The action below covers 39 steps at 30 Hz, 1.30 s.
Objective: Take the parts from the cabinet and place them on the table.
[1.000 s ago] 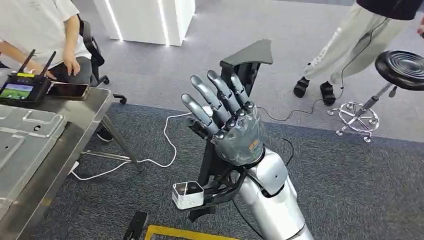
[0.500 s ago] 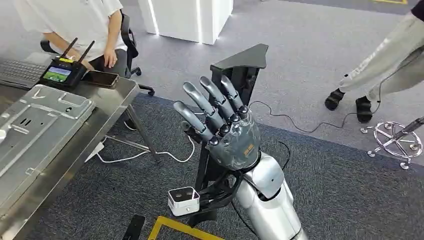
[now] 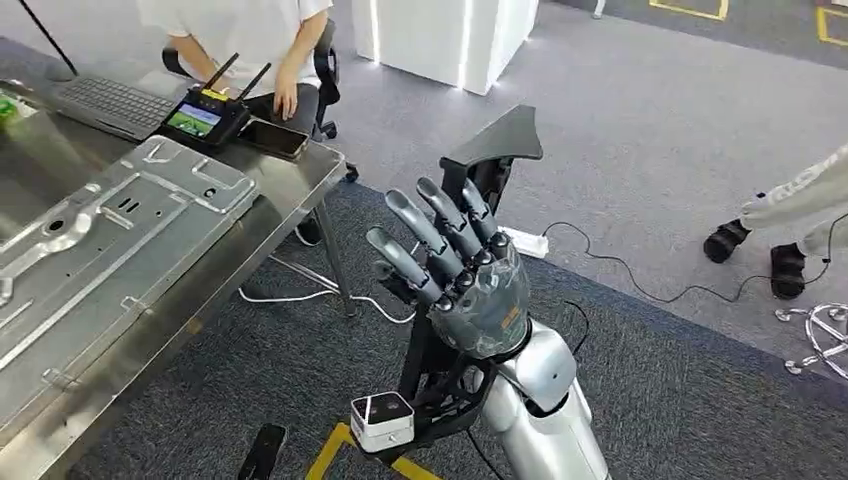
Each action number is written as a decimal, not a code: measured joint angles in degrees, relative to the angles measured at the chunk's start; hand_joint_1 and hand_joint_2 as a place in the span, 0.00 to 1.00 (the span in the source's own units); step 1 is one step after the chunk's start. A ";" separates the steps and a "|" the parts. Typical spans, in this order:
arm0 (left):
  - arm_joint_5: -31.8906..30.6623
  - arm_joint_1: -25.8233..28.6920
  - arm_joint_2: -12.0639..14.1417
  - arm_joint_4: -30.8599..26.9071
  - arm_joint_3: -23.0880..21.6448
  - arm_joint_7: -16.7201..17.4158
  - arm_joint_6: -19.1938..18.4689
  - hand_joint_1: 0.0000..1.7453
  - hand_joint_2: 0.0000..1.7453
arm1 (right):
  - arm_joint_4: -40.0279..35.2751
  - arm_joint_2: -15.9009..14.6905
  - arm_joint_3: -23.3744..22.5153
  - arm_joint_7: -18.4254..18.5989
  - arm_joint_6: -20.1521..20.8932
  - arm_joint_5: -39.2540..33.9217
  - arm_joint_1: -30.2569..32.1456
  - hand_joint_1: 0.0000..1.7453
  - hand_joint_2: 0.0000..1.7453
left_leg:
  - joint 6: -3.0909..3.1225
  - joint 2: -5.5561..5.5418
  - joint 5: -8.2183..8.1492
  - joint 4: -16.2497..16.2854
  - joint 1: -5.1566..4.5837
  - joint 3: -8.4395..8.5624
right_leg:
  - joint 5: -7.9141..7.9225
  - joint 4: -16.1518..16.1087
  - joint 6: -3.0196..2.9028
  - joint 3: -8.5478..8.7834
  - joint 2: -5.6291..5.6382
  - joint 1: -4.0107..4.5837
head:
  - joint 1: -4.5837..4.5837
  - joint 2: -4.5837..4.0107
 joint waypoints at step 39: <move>0.22 1.70 -0.70 0.00 -0.09 -2.03 -2.66 0.00 1.00 | -0.85 0.37 0.22 4.00 0.00 4.07 2.44 0.00 1.00 | -2.43 0.13 -2.45 3.14 0.06 -1.57 | 5.45 -13.99 -1.38 6.02 0.86 -0.42 | -0.33 0.00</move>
